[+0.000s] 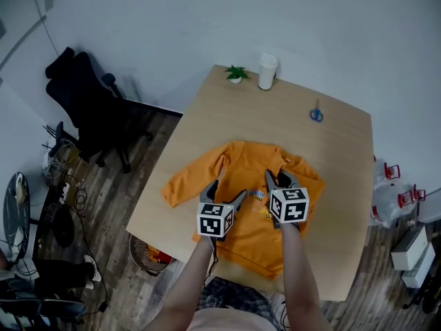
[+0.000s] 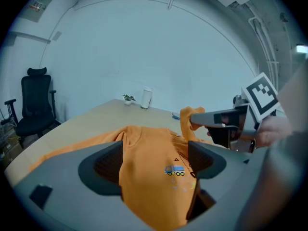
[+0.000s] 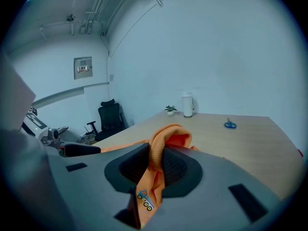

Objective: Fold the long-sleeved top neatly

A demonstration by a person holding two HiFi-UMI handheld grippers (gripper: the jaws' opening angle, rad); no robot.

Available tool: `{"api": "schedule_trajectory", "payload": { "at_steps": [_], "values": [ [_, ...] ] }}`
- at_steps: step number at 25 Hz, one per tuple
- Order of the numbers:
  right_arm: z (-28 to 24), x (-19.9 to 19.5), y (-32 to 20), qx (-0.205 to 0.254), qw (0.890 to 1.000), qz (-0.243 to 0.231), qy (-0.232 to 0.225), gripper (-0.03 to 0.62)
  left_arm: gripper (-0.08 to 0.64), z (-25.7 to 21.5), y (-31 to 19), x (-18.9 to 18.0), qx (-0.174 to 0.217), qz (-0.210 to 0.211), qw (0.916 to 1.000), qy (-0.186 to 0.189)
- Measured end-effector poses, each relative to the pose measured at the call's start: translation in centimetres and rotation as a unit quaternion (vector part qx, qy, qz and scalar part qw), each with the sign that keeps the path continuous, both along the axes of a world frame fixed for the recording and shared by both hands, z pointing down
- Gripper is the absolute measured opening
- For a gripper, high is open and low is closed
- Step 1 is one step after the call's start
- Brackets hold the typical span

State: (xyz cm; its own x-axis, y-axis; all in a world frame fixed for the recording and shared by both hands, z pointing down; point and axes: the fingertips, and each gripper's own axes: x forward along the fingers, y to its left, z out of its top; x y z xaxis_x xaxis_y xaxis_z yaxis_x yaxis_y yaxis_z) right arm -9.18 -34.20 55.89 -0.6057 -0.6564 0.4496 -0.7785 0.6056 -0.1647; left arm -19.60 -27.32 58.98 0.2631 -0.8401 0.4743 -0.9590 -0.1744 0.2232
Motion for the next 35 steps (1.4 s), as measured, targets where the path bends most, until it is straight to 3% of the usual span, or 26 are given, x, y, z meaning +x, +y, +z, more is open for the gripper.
{"api": "schedule_trajectory", "payload": {
  "at_steps": [15,21,27,35],
  "values": [
    [8.5,-4.9,-1.5,-0.079,0.996,-0.028,0.017,0.099,0.425,3.1,1.1,-2.0,-0.026,-0.015,0.9995,0.005],
    [9.2,-6.0,-1.6,-0.098,0.995,-0.036,-0.002,0.151,0.425,3.8,1.6,-2.9,-0.036,-0.021,0.9991,0.005],
    [9.2,-6.6,-1.3,-0.112,0.992,-0.037,-0.046,0.315,0.425,4.2,1.8,-3.6,-0.040,-0.027,0.9988,0.003],
    [8.1,-6.3,-1.4,-0.101,0.993,-0.036,-0.047,0.354,0.425,4.1,1.6,-4.4,-0.040,-0.041,0.9983,0.001]
  ]
}}
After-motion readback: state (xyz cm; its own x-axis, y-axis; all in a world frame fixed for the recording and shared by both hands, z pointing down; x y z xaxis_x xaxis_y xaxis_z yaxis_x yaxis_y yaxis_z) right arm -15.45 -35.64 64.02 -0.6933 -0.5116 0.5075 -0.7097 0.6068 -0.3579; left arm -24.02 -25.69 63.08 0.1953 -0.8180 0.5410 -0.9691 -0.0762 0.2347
